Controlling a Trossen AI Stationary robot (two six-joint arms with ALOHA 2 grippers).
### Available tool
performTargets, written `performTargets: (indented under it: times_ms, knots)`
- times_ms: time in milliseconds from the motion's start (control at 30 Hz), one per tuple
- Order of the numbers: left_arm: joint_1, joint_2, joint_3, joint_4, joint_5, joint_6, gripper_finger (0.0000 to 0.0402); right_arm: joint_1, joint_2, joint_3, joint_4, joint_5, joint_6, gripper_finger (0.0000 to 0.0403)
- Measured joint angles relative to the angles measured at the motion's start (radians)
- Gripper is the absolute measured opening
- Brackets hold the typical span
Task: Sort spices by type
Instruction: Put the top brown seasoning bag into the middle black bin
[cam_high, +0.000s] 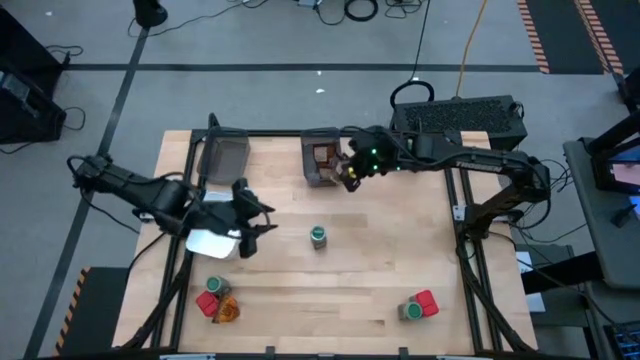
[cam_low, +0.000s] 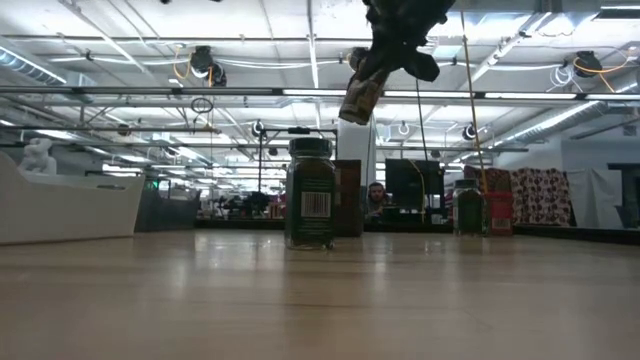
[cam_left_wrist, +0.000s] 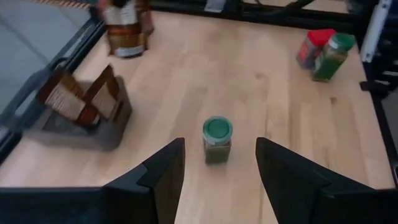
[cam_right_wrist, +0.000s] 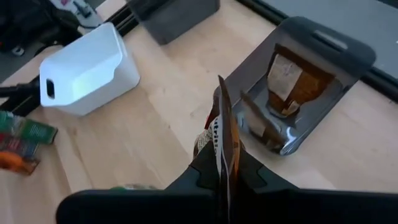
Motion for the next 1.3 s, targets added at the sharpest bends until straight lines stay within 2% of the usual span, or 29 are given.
performTargets:
  times_ms: [300, 533, 667, 833, 1000, 1300]
  knots:
    - [0.247, 0.0, 0.0, 0.017, 0.262, 0.213, 0.0203, -0.097, 0.0, 0.0, 0.065, -0.002, -0.068, 0.0]
    - [0.466, 0.037, 0.0, 0.026, 0.363, 0.302, 0.0203, -0.225, 0.01, 0.0, 0.237, -0.012, -0.233, 0.0]
    - [0.573, 0.092, 0.0, 0.072, 0.428, 0.298, 0.0203, -0.31, 0.029, 0.001, 0.365, -0.073, -0.323, 0.0]
    - [0.667, 0.166, 0.0, 0.152, 0.556, 0.3, 0.0203, -0.39, 0.086, 0.0, 0.445, -0.184, -0.397, 0.0]
    - [0.731, 0.174, 0.0, 0.186, 0.592, 0.279, 0.0203, -0.422, 0.177, 0.0, 0.462, -0.27, -0.454, 0.0]
    - [0.794, 0.078, 0.0, 0.182, 0.596, 0.295, 0.0203, -0.42, 0.279, 0.0, 0.462, -0.271, -0.571, 0.0]
